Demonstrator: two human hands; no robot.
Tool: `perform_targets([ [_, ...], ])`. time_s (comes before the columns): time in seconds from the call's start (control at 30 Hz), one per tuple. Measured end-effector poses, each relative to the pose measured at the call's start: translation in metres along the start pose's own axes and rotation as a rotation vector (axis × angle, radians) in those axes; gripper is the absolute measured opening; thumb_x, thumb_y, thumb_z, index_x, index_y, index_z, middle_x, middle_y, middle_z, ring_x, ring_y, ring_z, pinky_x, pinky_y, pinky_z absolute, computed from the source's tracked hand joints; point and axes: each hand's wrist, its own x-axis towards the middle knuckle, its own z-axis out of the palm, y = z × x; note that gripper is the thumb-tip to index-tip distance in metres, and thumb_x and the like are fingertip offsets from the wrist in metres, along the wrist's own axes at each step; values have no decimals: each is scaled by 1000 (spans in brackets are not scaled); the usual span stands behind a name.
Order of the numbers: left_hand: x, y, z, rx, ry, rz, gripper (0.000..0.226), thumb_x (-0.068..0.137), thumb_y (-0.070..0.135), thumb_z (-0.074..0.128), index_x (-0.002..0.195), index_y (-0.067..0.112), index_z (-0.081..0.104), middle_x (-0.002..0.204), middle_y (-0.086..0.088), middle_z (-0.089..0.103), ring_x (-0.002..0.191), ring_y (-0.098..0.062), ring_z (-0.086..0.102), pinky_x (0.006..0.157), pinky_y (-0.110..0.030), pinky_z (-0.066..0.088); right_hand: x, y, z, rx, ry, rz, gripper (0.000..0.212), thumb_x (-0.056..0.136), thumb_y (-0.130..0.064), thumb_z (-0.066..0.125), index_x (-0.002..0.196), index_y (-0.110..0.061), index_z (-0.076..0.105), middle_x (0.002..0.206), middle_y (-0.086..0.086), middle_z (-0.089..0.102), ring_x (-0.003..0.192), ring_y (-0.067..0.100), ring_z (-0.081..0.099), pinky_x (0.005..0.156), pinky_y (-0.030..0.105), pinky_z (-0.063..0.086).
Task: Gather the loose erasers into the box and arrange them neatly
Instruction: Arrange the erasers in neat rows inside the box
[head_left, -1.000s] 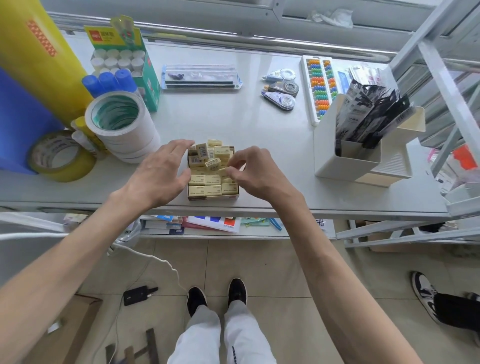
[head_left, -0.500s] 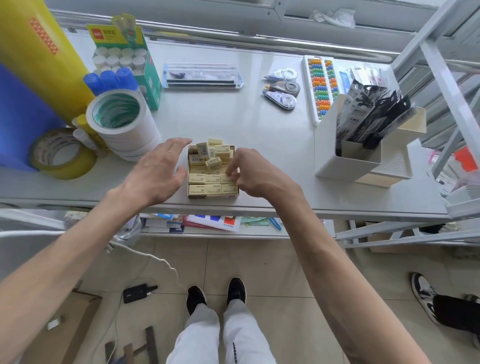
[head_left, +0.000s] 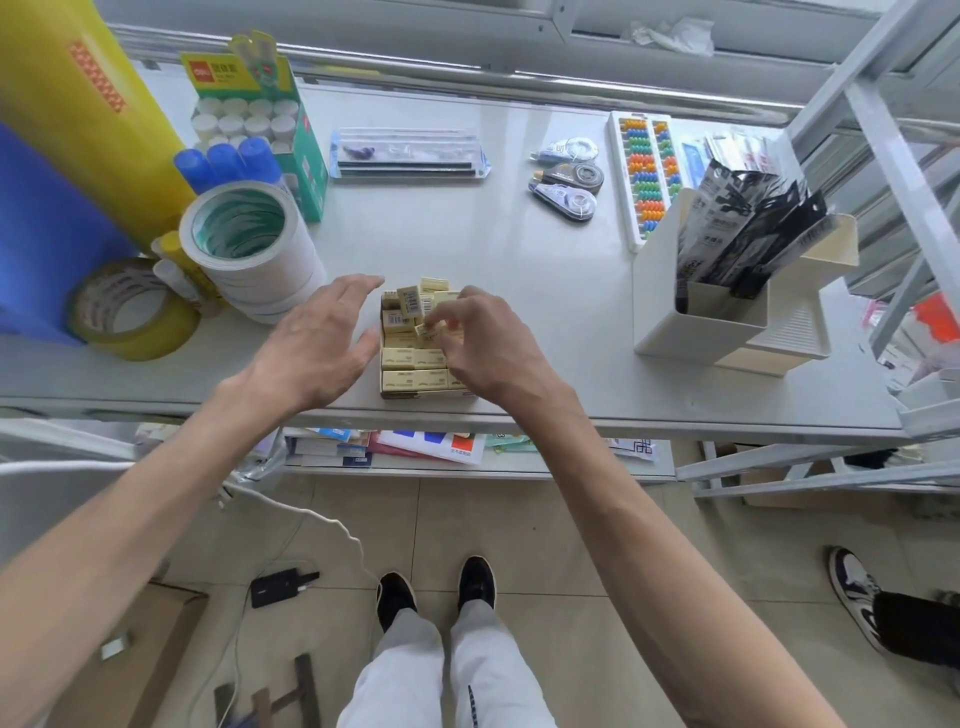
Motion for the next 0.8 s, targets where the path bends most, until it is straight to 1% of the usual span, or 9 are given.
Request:
perform_targets([
  [0.07,1,-2,0,-2,0,-3,55,97,26,49,149,19,30,153,-3,36,139,-22,35,112,-40,29,1,2,-1,7,-2,7,7,90,-22,66,92,-20,72,100,-2,53,97,22,59,83,36,49],
  [0.13,1,-3,1,-4,3,-4,54,97,27,49,148,19,32,153,-3,37,139,-22,35,112,-39,29,0,4,-3,-11,-37,3,6,87,-22,67,85,-17,69,101,-2,52,97,22,57,83,34,47],
  [0.2,2,-4,1,-6,7,0,54,97,28,50,148,19,33,152,-3,38,138,-22,36,113,-39,29,-1,4,-3,-26,-40,-8,6,87,-19,66,83,-14,68,103,1,58,98,22,58,81,33,47],
  [0.3,1,-5,1,-8,1,2,53,98,30,49,148,19,33,152,-3,38,138,-22,36,113,-40,29,0,5,-3,0,4,-11,5,87,-16,66,90,-13,65,100,3,66,94,23,60,80,37,51],
  [0.4,2,-6,1,-8,-3,0,53,99,32,47,148,19,33,153,-3,37,139,-22,35,113,-40,29,3,4,0,-21,-5,8,15,87,-20,66,100,-11,65,100,4,66,92,24,60,79,38,51],
  [0.5,2,-6,0,-9,2,3,52,99,32,47,147,20,33,153,-3,37,139,-22,35,113,-39,29,5,4,4,-39,-13,28,13,87,-20,66,92,-8,70,97,7,67,89,26,62,77,37,53],
  [0.67,2,-6,-1,-8,-2,7,52,99,32,47,148,20,32,153,-3,36,139,-22,35,113,-40,28,7,4,-2,60,-3,32,10,85,-10,68,94,-12,64,96,5,66,88,24,62,77,37,54],
  [0.73,3,-6,-1,-9,-4,10,52,99,32,47,148,20,32,153,-3,36,139,-22,35,113,-40,29,7,4,-4,122,20,22,12,84,-8,68,95,-12,65,90,4,66,81,19,63,71,33,55],
  [0.8,3,-7,-1,-10,-4,9,52,99,33,47,148,21,32,153,-2,36,139,-22,35,113,-41,30,6,4,-7,208,72,19,11,85,-9,65,96,-10,66,84,2,66,74,14,62,65,26,53],
])
